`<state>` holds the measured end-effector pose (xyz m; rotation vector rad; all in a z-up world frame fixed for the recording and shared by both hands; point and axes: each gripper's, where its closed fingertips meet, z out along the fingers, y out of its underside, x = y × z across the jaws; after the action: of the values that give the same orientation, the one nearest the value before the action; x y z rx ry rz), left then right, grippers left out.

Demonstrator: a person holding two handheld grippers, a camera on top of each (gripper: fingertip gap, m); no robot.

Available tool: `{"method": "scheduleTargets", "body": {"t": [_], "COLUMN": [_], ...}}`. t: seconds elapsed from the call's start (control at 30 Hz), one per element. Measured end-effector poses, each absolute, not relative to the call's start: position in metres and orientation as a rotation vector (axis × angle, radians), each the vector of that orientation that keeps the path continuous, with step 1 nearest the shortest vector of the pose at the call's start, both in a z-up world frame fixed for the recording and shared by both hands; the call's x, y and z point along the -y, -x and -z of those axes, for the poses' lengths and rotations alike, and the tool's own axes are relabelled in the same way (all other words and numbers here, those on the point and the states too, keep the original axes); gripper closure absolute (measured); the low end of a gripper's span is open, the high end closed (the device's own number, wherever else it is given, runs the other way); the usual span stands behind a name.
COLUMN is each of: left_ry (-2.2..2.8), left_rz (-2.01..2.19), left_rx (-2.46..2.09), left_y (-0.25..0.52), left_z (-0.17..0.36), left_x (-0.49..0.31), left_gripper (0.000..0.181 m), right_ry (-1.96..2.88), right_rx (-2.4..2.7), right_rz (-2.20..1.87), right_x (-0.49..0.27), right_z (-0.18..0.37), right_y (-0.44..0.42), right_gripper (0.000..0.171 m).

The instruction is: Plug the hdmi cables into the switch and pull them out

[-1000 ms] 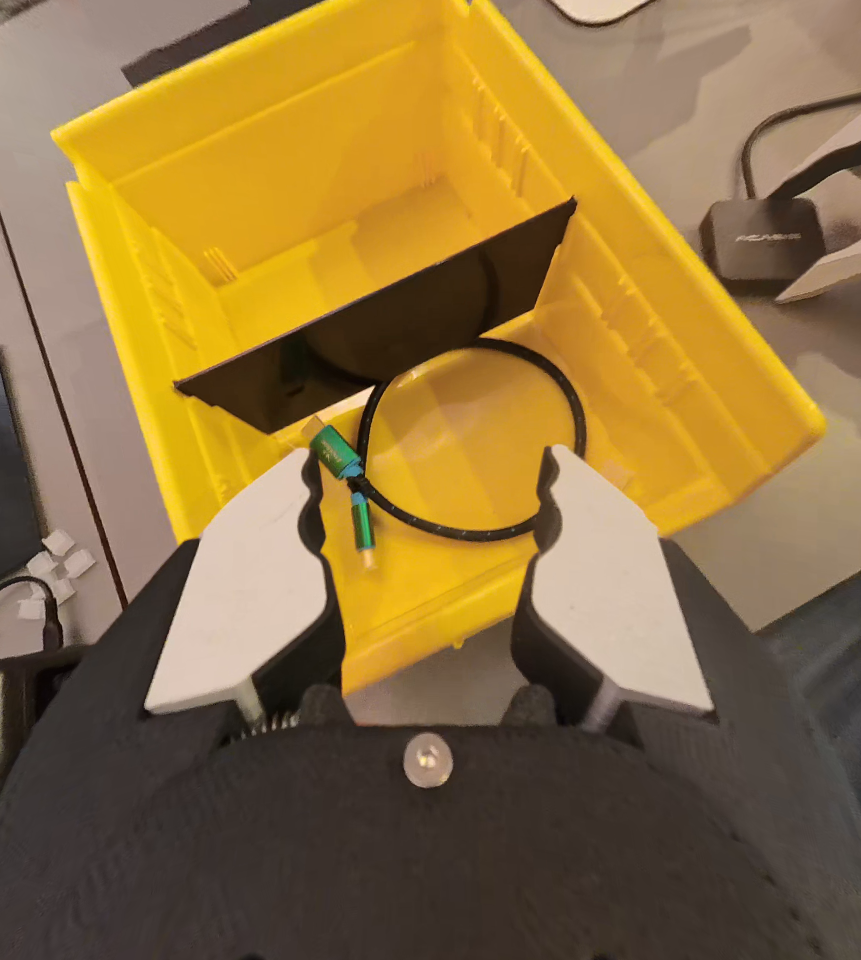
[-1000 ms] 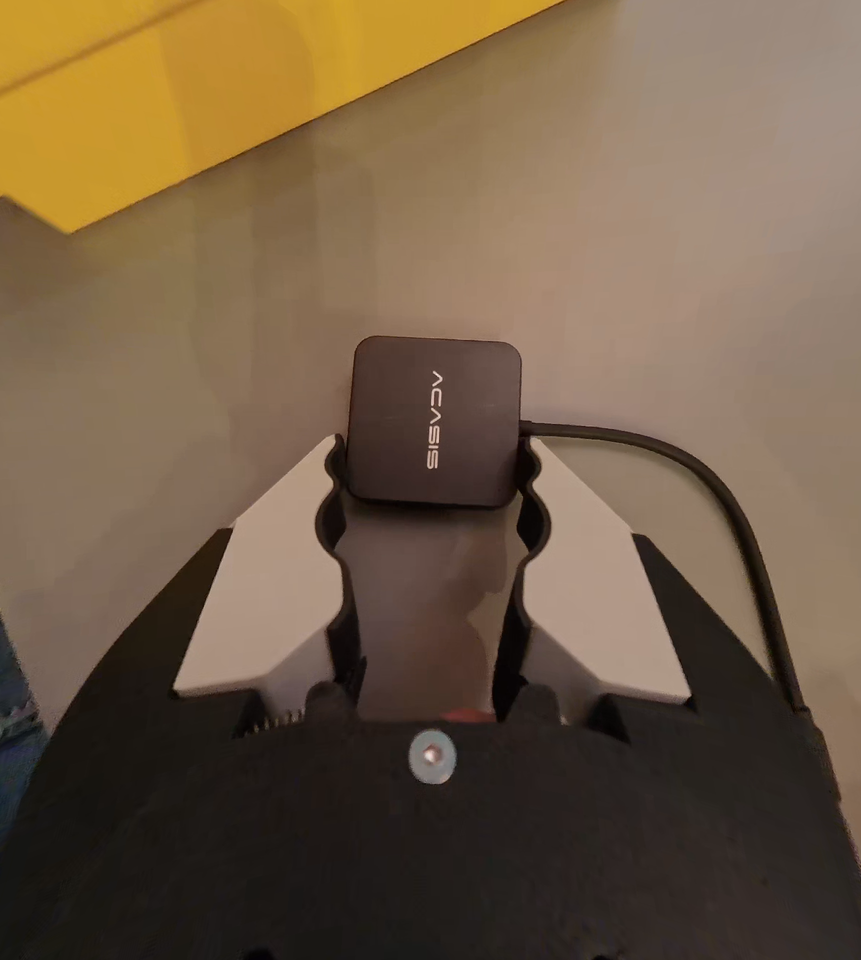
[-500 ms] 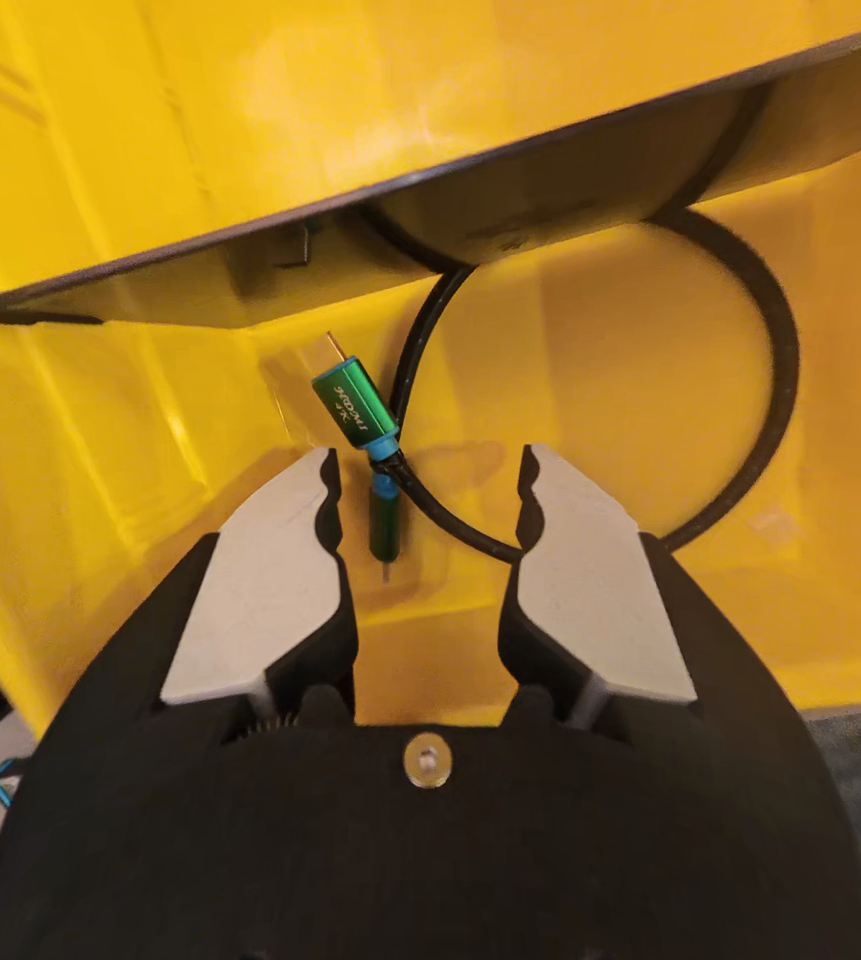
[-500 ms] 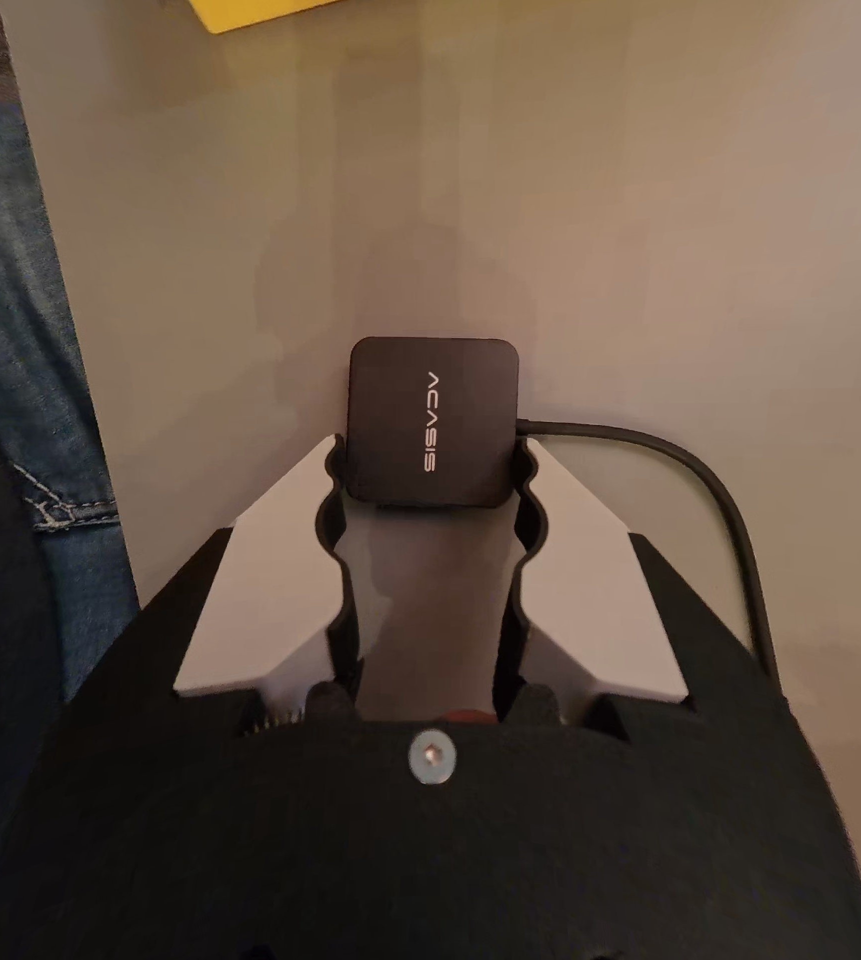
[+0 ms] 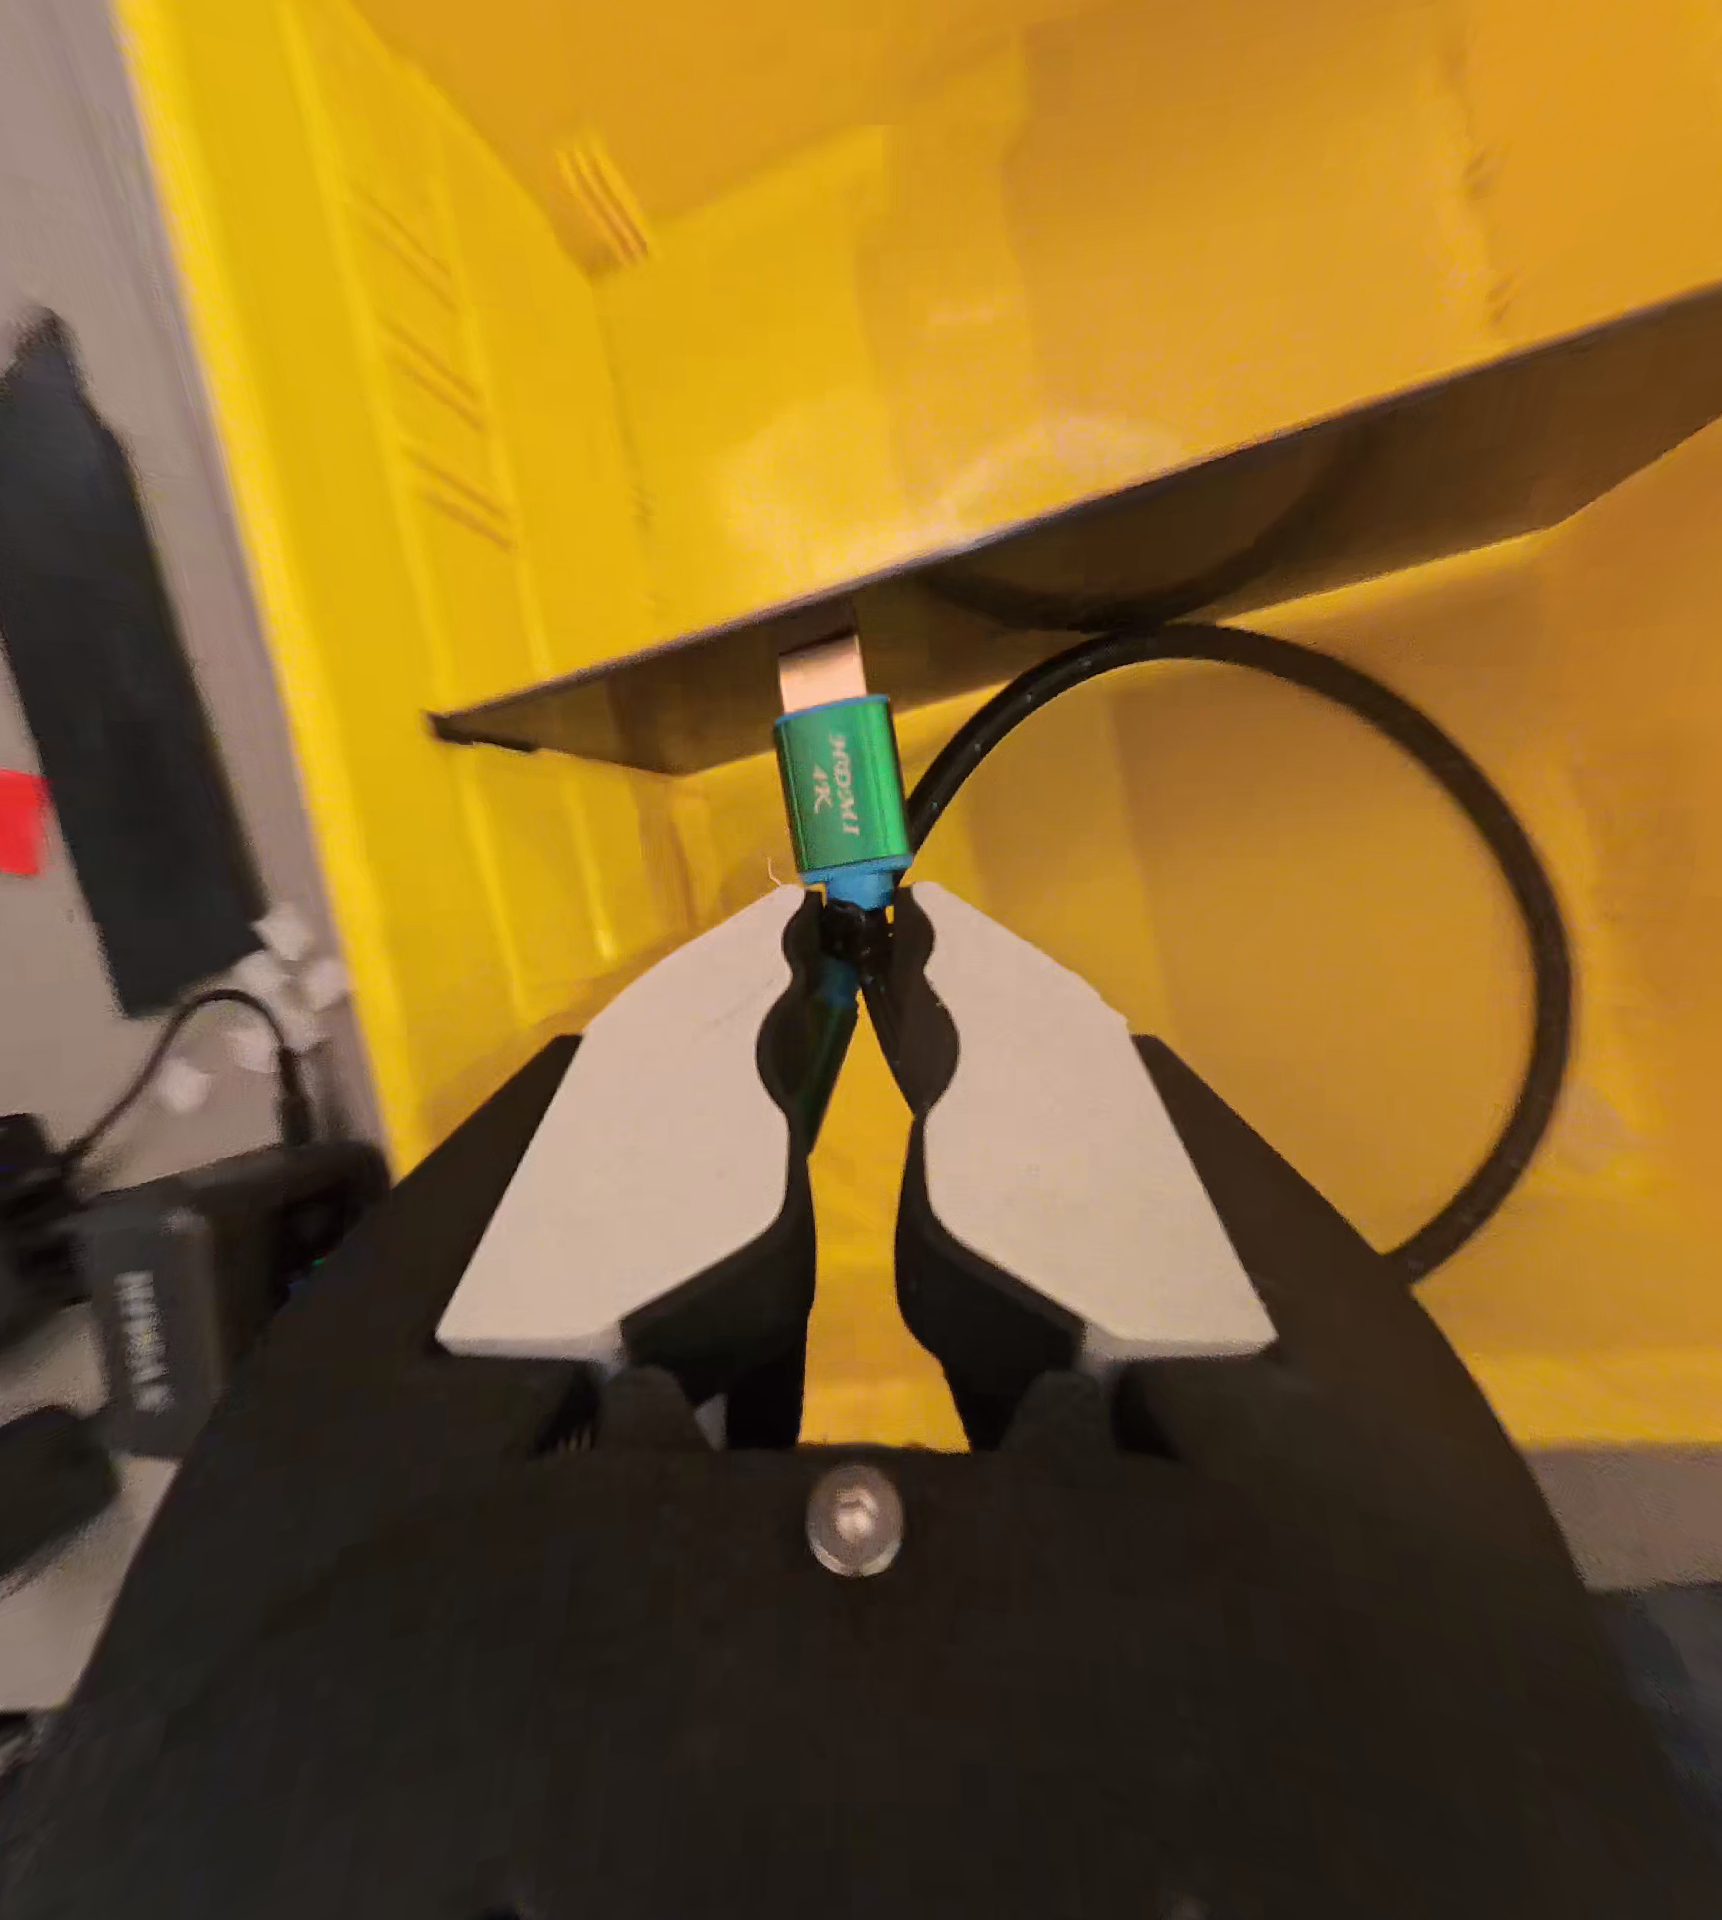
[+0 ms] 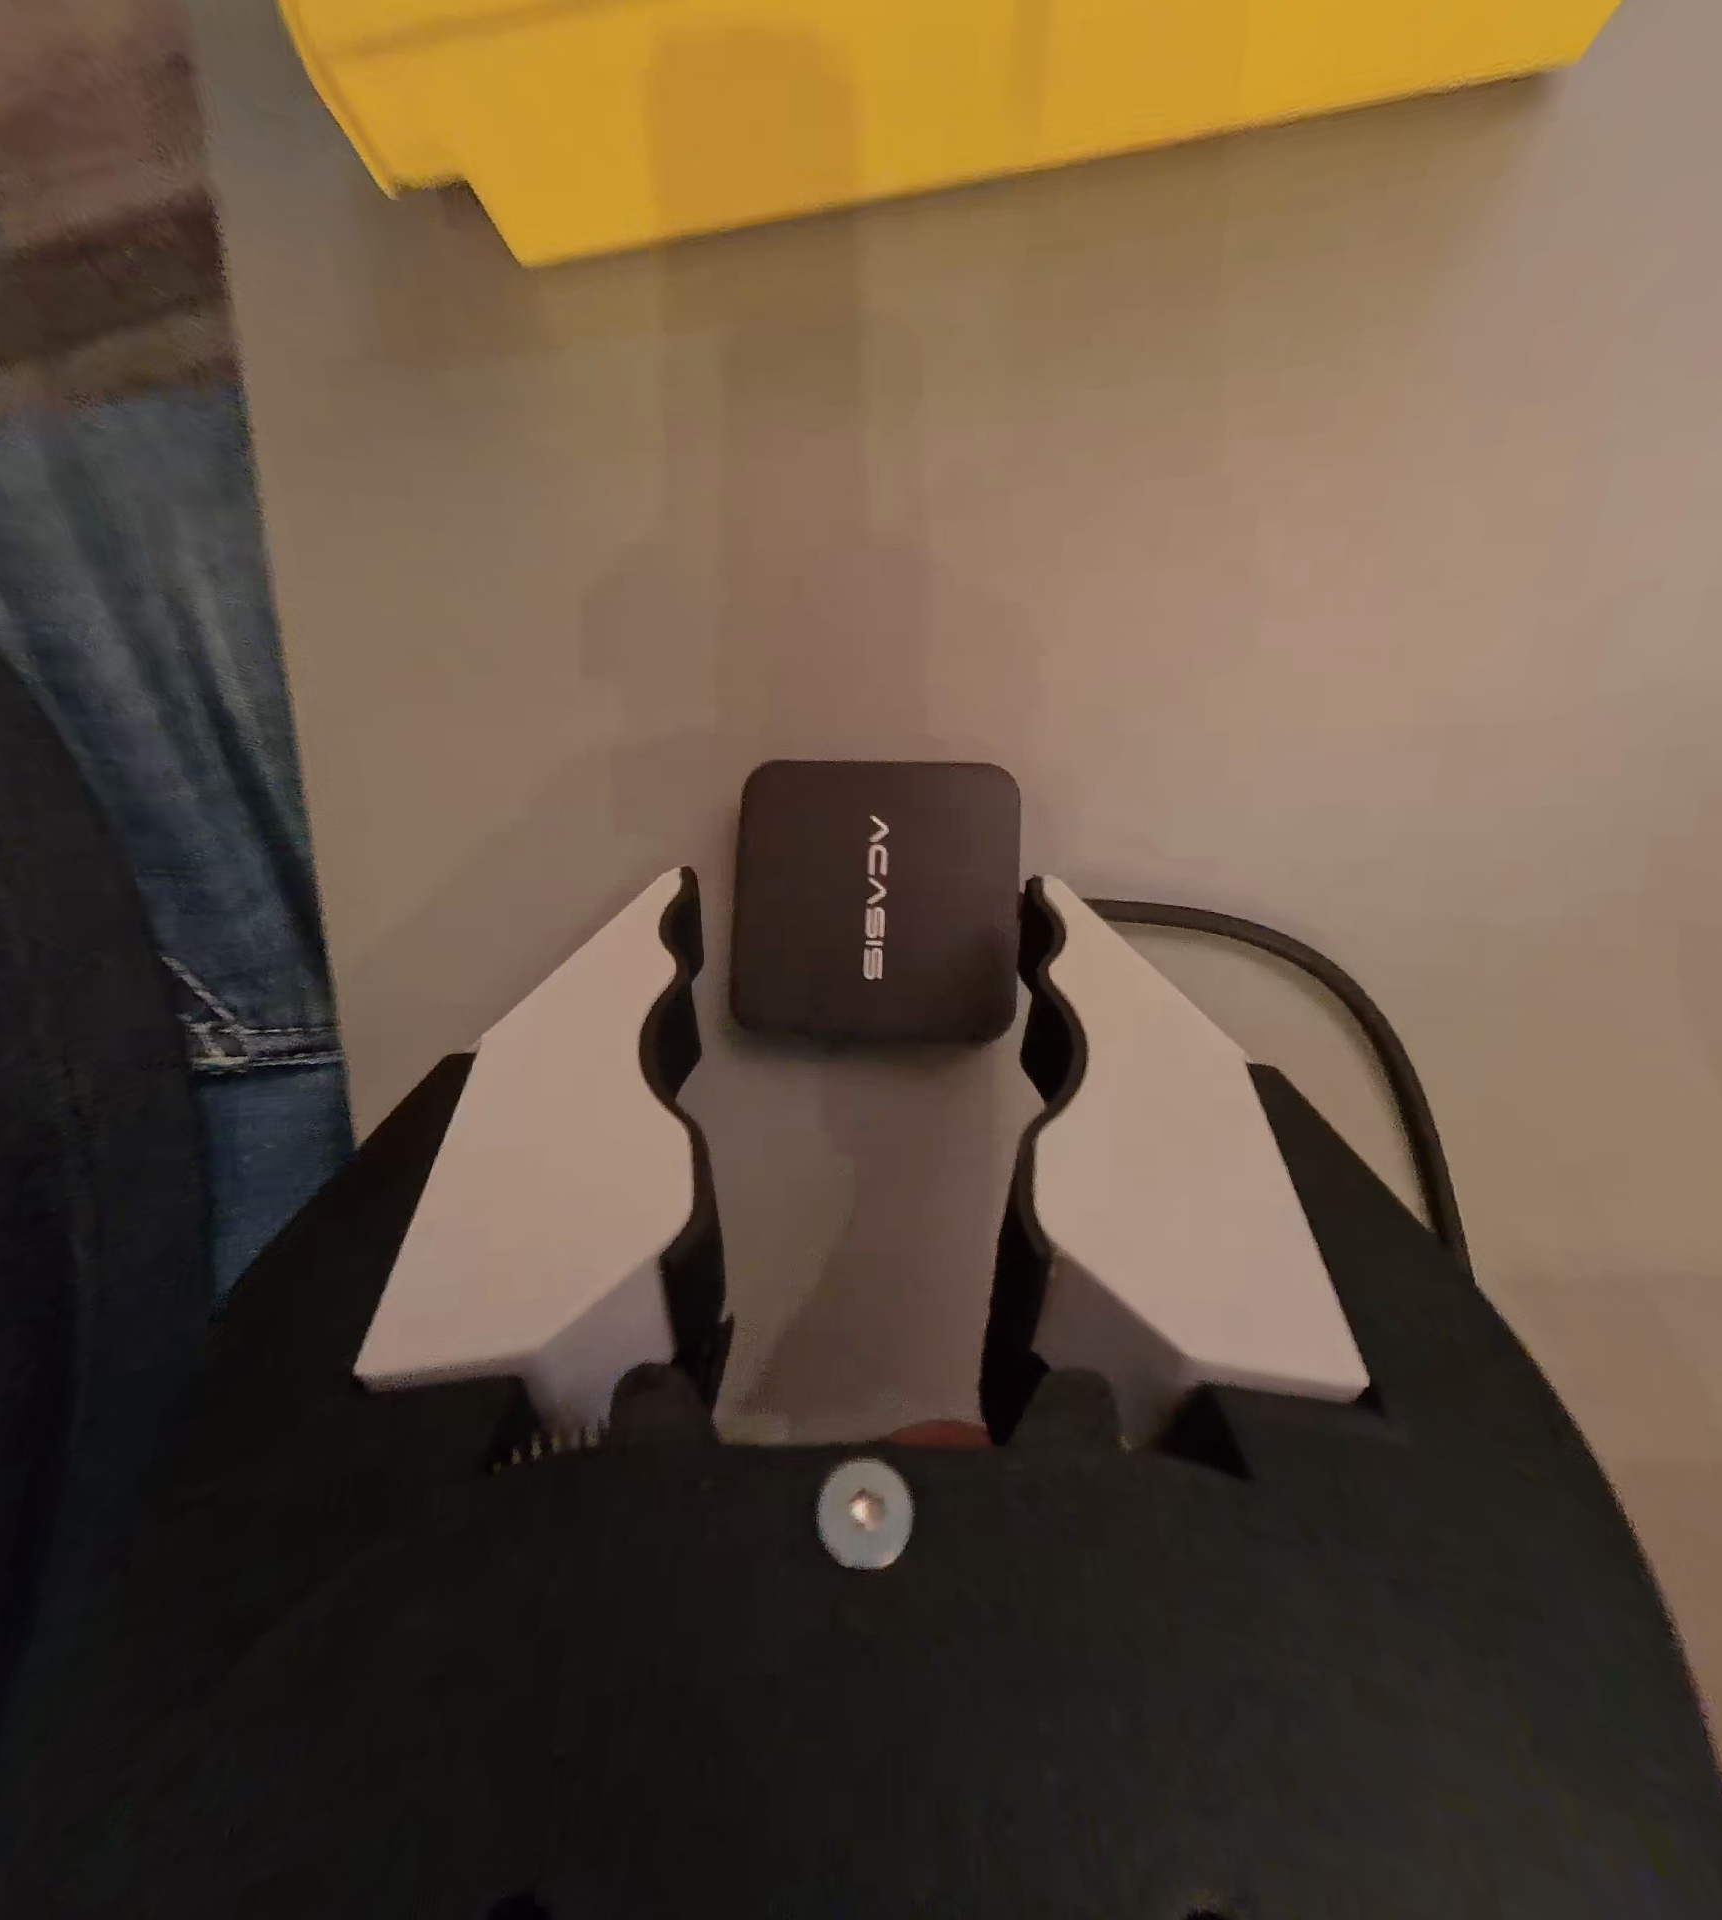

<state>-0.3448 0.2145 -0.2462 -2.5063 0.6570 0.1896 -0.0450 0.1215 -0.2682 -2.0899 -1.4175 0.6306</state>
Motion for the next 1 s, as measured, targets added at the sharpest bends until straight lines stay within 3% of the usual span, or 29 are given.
{"method": "scheduleTargets", "body": {"t": [0.4, 0.6, 0.8, 1.0], "left_ry": [2.047, 1.765, 1.614, 1.527], "left_rz": [-0.368, -0.335, -0.137, -0.017], "left_rx": [-0.876, -1.127, -1.559, -1.88], "left_y": [0.294, 0.219, 0.131, 0.087], "left_z": [0.101, 0.032, 0.066, 0.123], "left_x": [-0.191, -0.17, -0.145, -0.122], "left_gripper": [0.169, 0.169, 0.169, 0.169], "right_ry": [1.974, 1.729, 1.465, 1.457], "right_rx": [1.313, 1.285, 1.141, 1.208], "right_rz": [-0.645, -0.626, -0.707, -0.683], "right_x": [-0.123, -0.12, -0.111, -0.107], "right_z": [0.235, 0.177, 0.103, 0.119], "right_y": [0.041, 0.058, 0.055, 0.057], "right_gripper": [0.096, 0.098, 0.113, 0.124]}}
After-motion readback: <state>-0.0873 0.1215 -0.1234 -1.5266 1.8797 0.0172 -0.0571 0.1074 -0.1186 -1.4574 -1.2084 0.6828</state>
